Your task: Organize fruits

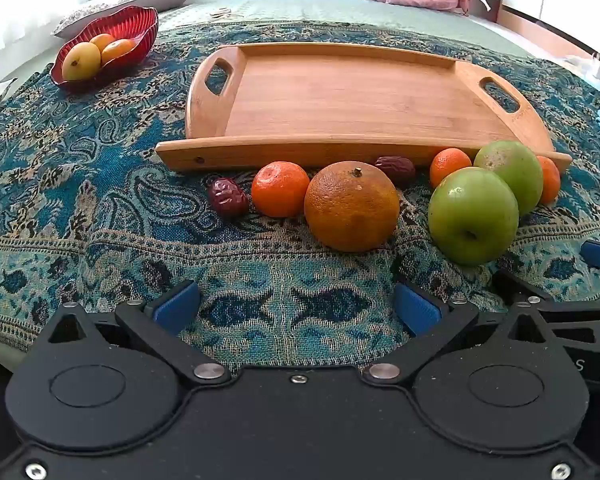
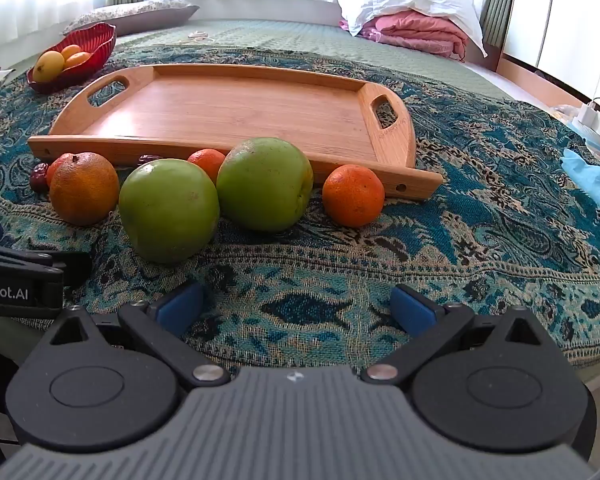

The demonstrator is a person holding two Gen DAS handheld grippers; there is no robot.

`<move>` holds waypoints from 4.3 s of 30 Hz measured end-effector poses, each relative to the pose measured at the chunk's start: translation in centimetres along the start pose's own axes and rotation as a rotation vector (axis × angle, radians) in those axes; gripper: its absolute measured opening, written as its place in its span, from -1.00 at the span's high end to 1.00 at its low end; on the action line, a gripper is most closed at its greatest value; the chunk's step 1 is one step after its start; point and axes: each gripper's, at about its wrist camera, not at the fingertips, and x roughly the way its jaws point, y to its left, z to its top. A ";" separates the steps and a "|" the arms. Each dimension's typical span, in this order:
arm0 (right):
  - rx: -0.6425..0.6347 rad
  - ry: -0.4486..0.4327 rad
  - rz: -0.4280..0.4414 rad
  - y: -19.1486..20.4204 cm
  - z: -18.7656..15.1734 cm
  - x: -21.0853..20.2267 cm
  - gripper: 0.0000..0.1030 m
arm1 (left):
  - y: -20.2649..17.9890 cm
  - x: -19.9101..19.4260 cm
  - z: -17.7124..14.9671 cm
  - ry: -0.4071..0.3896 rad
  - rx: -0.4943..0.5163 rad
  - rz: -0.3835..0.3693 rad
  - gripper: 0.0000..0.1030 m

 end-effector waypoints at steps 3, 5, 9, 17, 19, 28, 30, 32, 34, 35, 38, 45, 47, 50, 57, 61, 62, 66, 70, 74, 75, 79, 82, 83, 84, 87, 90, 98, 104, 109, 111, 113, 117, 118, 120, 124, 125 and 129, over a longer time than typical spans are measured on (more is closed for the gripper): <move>-0.001 0.003 0.000 0.0 0.0 0.0 -1.00 | 0.0 0.0 0.0 0.003 0.001 0.000 -1.00; -0.001 0.002 0.000 0.0 0.0 0.0 -1.00 | 0.0 0.0 -0.1 0.003 0.001 0.000 -1.00; -0.001 0.000 0.001 0.0 0.0 0.0 -1.00 | 0.0 -0.1 -0.1 0.004 0.002 0.000 -1.00; 0.000 0.004 0.001 0.0 0.0 0.0 -1.00 | 0.0 0.0 0.0 0.007 0.001 0.001 -1.00; 0.000 0.003 0.001 0.0 0.0 0.0 -1.00 | 0.0 0.0 0.0 0.008 0.001 0.001 -1.00; -0.001 0.003 0.000 0.0 -0.1 0.1 -1.00 | 0.0 0.0 0.0 0.007 0.002 0.001 -1.00; -0.001 0.003 0.000 0.0 -0.1 0.1 -1.00 | 0.0 0.0 0.0 0.007 0.001 0.001 -1.00; -0.001 0.003 0.000 0.0 -0.1 0.1 -1.00 | 0.0 0.0 0.0 0.007 0.002 0.001 -1.00; -0.001 0.002 0.000 0.1 -0.1 0.0 -1.00 | 0.0 0.0 0.0 0.007 0.002 0.001 -1.00; -0.001 0.003 0.000 0.0 -0.1 0.1 -1.00 | 0.0 0.0 0.0 0.007 0.002 0.001 -1.00; -0.001 0.002 0.000 0.1 -0.1 0.0 -1.00 | 0.0 0.0 0.0 0.007 0.001 0.001 -1.00; -0.001 0.002 0.000 0.1 -0.1 0.0 -1.00 | 0.0 0.0 0.0 0.006 0.002 0.002 -1.00; -0.001 0.002 0.000 0.1 -0.1 0.0 -1.00 | 0.0 0.0 0.0 0.006 0.002 0.002 -1.00; -0.001 0.001 0.000 0.1 -0.1 0.0 -1.00 | 0.0 0.0 0.0 0.006 0.002 0.002 -1.00; -0.001 0.001 -0.001 0.1 -0.1 0.0 -1.00 | 0.0 0.0 0.0 0.006 0.002 0.002 -1.00; -0.001 0.000 -0.001 0.0 -0.1 0.0 -1.00 | 0.0 0.0 0.0 0.005 0.002 0.002 -1.00; -0.001 0.000 -0.001 0.0 -0.1 0.0 -1.00 | 0.0 0.0 0.0 0.005 0.002 0.002 -1.00; -0.001 0.000 -0.001 0.1 -0.1 0.0 -1.00 | 0.0 0.0 0.0 0.005 0.002 0.002 -1.00; -0.001 -0.001 -0.001 0.1 -0.1 0.0 -1.00 | 0.0 0.0 0.0 0.005 0.002 0.002 -1.00; -0.002 -0.001 -0.001 0.1 -0.1 0.0 -1.00 | 0.0 0.0 0.0 0.005 0.002 0.002 -1.00; -0.001 -0.001 -0.001 0.1 -0.2 0.0 -1.00 | 0.0 0.0 0.0 0.004 0.002 0.002 -1.00; -0.002 -0.002 -0.001 0.1 -0.2 0.0 -1.00 | 0.0 0.0 0.0 0.005 0.002 0.002 -1.00; -0.002 0.001 -0.001 0.1 -0.2 0.1 -1.00 | 0.0 0.0 0.0 0.007 0.001 0.002 -1.00; 0.000 0.001 -0.001 0.1 -0.2 0.1 -1.00 | 0.0 0.0 0.0 0.008 0.001 0.002 -1.00; -0.001 0.003 -0.001 0.1 -0.2 0.1 -1.00 | 0.0 0.0 0.0 0.008 0.001 0.003 -1.00; 0.000 0.005 0.000 -0.1 -0.1 0.0 -1.00 | 0.0 0.2 0.1 0.006 0.003 0.007 -1.00; -0.001 0.002 0.002 0.1 0.0 0.0 -1.00 | 0.0 0.0 0.1 0.009 0.003 0.007 -1.00; 0.008 -0.016 0.006 -0.1 -0.3 0.0 -1.00 | 0.5 -0.1 -0.2 -0.017 0.003 -0.012 -1.00; 0.023 -0.043 -0.023 0.2 -0.9 -0.3 -1.00 | 0.4 -0.3 -0.5 -0.037 0.014 -0.009 -1.00; 0.030 -0.073 -0.004 0.0 -0.8 -1.3 -1.00 | 0.6 -1.0 -0.1 -0.037 -0.012 -0.027 -0.87; 0.028 -0.106 0.043 -0.1 -0.9 -2.1 -1.00 | 0.8 -1.5 0.2 -0.052 -0.015 -0.037 -0.68; 0.002 -0.138 0.091 0.3 -0.9 -2.9 -0.99 | 0.9 -2.0 0.5 -0.067 -0.016 -0.055 -0.47; -0.096 -0.173 0.120 2.1 -0.9 -3.5 -0.85 | 0.7 -2.8 1.3 -0.090 -0.024 -0.120 -0.25; -0.116 -0.179 0.119 2.6 -0.9 -3.4 -0.76 | 0.7 -2.9 1.6 -0.092 -0.025 -0.134 -0.20; -0.133 -0.185 0.116 3.4 -0.8 -3.2 -0.66 | 0.4 -2.7 2.1 -0.094 -0.020 -0.150 -0.19; -0.078 -0.195 0.121 3.8 -0.2 -2.6 -0.43 | -0.2 -2.0 2.7 -0.094 0.009 -0.136 -0.14; -0.062 -0.194 0.124 3.8 -0.1 -2.4 -0.39 | -0.4 -1.7 2.8 -0.092 0.013 -0.133 -0.11; -0.040 -0.195 0.161 3.8 0.1 -2.0 -0.31 | -0.4 -0.7 3.1 -0.073 0.012 -0.135 -0.04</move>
